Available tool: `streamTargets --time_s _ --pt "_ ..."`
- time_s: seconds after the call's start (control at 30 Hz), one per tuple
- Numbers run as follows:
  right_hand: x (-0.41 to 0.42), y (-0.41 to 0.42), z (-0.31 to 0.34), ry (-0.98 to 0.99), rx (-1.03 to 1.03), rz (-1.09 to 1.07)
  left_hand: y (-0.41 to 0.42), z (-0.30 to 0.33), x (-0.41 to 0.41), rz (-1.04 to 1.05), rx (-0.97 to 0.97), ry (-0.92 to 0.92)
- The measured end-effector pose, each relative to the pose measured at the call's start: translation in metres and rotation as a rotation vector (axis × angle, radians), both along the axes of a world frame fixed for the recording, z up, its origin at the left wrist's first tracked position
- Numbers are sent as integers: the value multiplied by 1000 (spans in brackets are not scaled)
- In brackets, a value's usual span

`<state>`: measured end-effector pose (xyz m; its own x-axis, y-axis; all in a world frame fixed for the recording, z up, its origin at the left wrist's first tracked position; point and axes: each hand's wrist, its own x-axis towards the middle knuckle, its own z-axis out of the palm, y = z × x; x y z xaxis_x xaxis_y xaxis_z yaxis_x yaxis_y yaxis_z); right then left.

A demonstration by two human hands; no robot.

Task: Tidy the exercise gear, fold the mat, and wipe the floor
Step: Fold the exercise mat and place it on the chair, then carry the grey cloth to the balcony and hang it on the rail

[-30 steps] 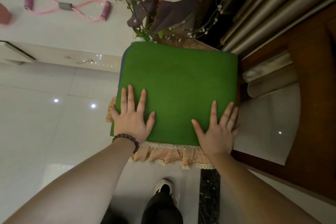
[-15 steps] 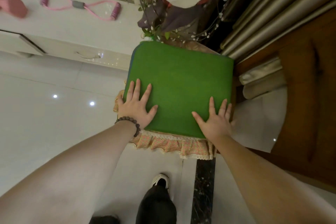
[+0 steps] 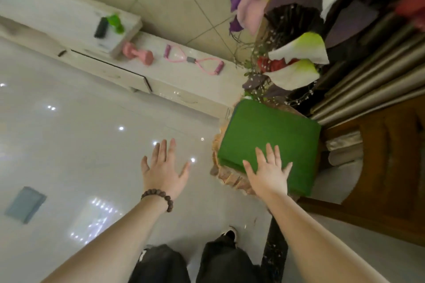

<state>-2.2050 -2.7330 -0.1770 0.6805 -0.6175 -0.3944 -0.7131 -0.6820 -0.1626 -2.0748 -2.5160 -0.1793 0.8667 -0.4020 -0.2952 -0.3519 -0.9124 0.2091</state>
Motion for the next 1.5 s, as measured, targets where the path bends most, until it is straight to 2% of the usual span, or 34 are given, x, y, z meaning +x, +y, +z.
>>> streamTargets --time_s 0.33,0.63,0.87,1.0,1.17,1.33,1.5 --pt "95 147 65 -37 91 334 188 70 3 507 -28 8" --pt "214 379 83 -95 101 839 400 98 8 980 -7 -65" --pt "242 523 82 -109 142 1133 511 98 -11 1250 21 -36" --pt "257 566 76 -95 153 1234 542 90 -6 1325 5 -10" --pt "300 610 62 -48 181 1260 575 73 28 1357 -4 29" --pt "373 657 39 -23 180 1237 622 54 103 1330 18 68" --pt "457 709 21 9 224 1193 678 42 199 1218 72 127"
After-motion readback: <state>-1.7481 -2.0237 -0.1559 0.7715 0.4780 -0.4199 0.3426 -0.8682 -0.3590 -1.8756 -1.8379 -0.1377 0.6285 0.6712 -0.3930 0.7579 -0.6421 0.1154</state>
